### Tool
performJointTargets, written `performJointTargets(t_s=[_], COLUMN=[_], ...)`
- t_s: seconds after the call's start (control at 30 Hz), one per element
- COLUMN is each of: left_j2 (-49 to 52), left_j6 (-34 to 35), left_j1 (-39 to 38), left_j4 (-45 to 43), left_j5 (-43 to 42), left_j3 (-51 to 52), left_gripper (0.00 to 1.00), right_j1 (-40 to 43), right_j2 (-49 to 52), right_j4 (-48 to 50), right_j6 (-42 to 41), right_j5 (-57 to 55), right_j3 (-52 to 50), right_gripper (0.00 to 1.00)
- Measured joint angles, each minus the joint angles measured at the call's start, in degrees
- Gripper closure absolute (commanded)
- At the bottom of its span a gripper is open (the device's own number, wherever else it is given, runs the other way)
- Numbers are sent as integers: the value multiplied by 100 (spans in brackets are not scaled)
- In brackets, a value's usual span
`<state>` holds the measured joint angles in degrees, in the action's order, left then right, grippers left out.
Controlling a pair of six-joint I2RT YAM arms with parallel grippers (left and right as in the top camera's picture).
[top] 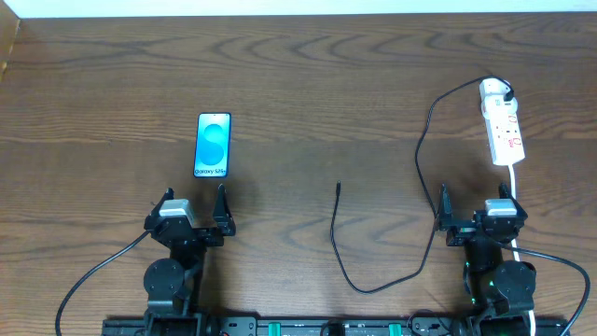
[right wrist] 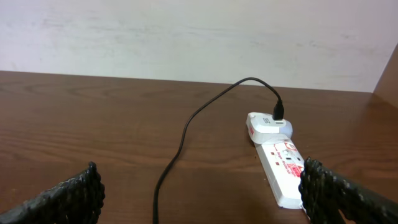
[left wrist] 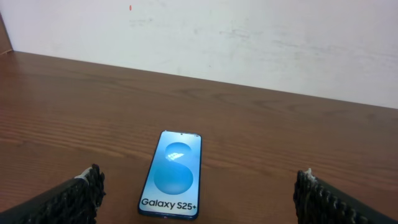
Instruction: Plug charger to phone and switch on socket
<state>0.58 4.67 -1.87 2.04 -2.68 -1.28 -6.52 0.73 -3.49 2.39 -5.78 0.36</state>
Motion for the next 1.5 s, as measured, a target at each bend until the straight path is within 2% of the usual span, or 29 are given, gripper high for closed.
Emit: performJointTargets(t_s=[1.2, 1.4, 1.5], left_j2=[20, 538, 1054], left_j6=[0, 0, -46], left_j1=[0, 0, 0], left_j4=[98, 734, 901], left_j5=[-103, -219, -262], left_j3=[-44, -426, -946], left_gripper=[2, 2, 2], right_j1=[0, 0, -4], right_j2=[0, 0, 2], right_j4=[0, 0, -4], right_j6=[0, 0, 0], right_j5=[0, 0, 0], right_j3=[0, 0, 0], right_gripper=[1, 1, 1])
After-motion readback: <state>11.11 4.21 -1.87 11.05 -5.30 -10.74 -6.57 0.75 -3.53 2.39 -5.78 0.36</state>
